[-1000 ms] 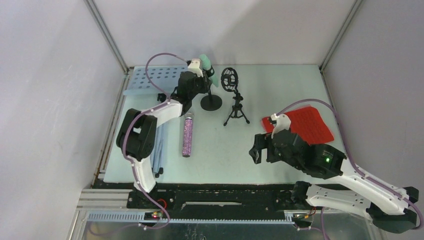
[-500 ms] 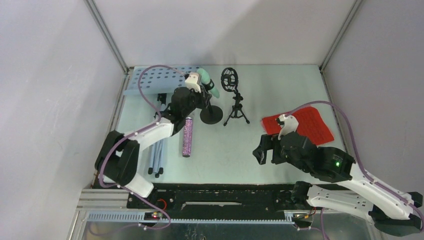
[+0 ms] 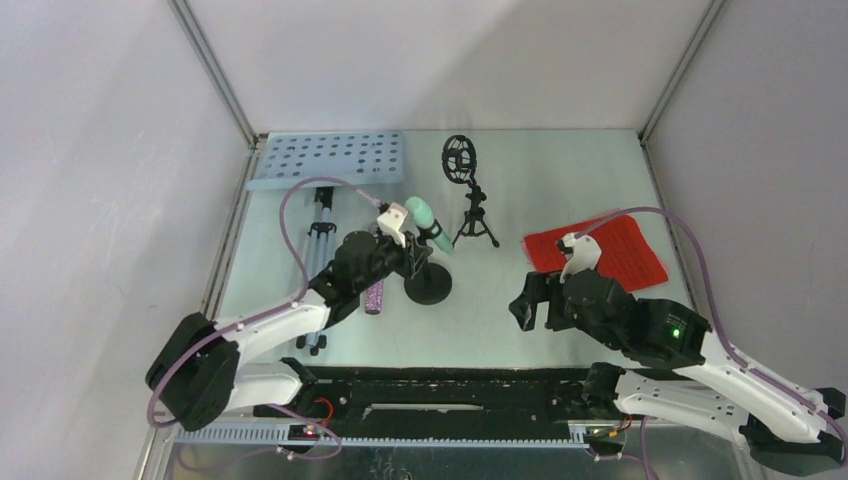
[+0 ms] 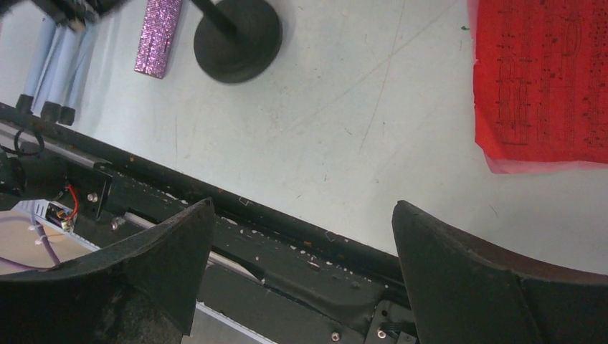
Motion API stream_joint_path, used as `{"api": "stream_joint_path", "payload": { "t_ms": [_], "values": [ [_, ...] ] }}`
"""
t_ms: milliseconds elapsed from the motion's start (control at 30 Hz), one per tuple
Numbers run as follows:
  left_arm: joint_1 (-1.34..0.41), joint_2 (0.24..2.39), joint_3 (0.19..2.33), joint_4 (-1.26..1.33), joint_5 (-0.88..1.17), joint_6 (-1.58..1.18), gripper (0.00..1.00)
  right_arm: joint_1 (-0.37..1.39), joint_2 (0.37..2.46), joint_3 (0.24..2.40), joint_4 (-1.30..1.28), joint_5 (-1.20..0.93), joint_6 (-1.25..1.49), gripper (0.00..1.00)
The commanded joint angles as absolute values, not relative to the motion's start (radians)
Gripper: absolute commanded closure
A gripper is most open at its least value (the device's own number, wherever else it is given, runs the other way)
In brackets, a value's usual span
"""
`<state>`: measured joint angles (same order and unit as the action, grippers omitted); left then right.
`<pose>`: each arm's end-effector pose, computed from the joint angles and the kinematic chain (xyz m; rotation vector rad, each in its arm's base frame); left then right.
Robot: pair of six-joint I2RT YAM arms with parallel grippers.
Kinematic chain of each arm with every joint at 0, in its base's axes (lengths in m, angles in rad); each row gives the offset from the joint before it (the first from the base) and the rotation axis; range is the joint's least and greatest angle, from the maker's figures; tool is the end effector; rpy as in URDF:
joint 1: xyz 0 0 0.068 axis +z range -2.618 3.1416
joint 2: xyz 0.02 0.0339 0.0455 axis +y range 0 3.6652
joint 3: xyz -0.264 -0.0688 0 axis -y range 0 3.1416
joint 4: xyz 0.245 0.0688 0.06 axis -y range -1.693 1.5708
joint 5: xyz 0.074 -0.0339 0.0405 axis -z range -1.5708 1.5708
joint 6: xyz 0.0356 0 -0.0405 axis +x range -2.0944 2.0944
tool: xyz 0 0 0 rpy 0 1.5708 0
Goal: Pack up the instrument practice props
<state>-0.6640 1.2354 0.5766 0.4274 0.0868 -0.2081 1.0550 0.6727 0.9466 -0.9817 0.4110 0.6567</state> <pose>0.2108 -0.1689 0.2351 0.4815 1.7934 -0.6936 0.0687 0.0923 0.3327 -0.2325 2.2391 0.4729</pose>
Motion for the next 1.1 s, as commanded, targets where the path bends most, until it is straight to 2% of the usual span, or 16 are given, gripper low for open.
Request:
{"api": "stream_joint_path", "payload": {
  "t_ms": [0, 233, 500, 800, 1067],
  "values": [
    [-0.723, 1.108, 0.504, 0.624, 0.141, -0.169, 1.00, 1.053, 0.625, 0.928, -0.898, 0.446, 0.656, 0.00],
    [-0.811, 1.066, 0.396, 0.753, 0.284, -0.110, 1.00, 1.065, 0.509, 0.868, -0.757, 0.555, 0.600, 0.04],
    [-0.877, 1.184, 0.421, 0.851, 0.414, -0.104, 1.00, 1.113, 0.422, 0.732, -0.428, 0.469, 0.306, 0.01],
    [-0.909, 1.257, 0.422, 0.885, 0.411, -0.084, 1.00, 1.239, 0.545, 0.659, -0.138, 0.366, 0.020, 0.00],
    [-0.919, 1.295, 0.428, 0.885, 0.449, -0.080, 1.00, 1.256, 0.723, 0.647, 0.052, 0.416, -0.154, 0.14]
  ]
}}
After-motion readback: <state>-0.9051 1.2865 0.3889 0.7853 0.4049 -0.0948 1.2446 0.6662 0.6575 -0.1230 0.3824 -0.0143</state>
